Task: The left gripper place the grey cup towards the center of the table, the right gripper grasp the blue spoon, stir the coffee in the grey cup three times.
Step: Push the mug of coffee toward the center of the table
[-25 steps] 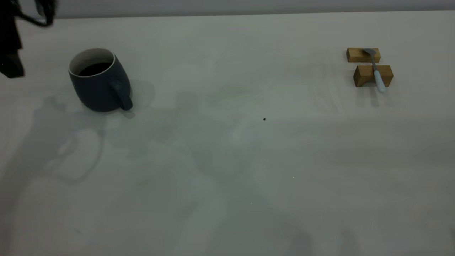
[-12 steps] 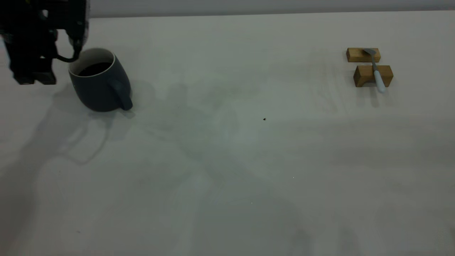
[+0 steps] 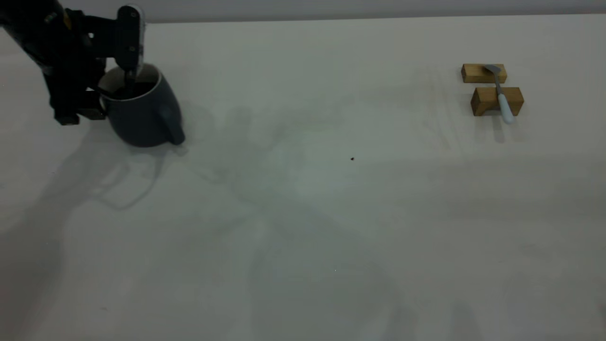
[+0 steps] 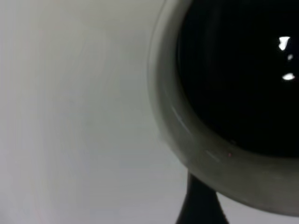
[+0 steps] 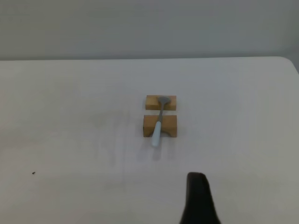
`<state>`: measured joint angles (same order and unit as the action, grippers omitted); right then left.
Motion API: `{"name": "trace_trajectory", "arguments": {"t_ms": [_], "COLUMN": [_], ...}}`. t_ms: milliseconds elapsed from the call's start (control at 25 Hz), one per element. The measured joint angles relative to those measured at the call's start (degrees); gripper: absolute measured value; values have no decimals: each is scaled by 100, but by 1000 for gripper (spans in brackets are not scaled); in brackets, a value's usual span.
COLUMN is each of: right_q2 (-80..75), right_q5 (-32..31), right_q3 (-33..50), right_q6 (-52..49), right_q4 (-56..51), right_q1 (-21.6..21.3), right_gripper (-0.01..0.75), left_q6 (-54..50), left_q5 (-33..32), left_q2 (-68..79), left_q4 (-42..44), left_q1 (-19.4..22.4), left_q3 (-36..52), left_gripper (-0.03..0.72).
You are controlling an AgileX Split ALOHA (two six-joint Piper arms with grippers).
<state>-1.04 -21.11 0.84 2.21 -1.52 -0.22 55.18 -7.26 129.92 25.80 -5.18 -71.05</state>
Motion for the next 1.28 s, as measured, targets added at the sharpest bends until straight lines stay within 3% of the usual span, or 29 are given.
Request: {"name": "trace_trajectory", "arguments": {"t_ms": [680, 1000, 1120, 1280], "right_q2": [0, 0, 0, 0], "right_q5": [0, 0, 0, 0], "right_q3": [0, 0, 0, 0], "right_q6": [0, 0, 0, 0], "right_q4": [0, 0, 0, 0], "right_q1": [0, 0, 0, 0], "right_gripper": [580, 580, 580, 580], "left_q6": [-817, -1272, -1426, -1918], "left_q5": [838, 1163, 937, -102], "left_q2": [138, 138, -30, -817], "left_q4": [0, 0, 0, -11], "left_q1": [-1540, -1812, -1823, -1823], "left_q3": [-18, -18, -18, -18], "left_gripper": [585, 585, 585, 585]}}
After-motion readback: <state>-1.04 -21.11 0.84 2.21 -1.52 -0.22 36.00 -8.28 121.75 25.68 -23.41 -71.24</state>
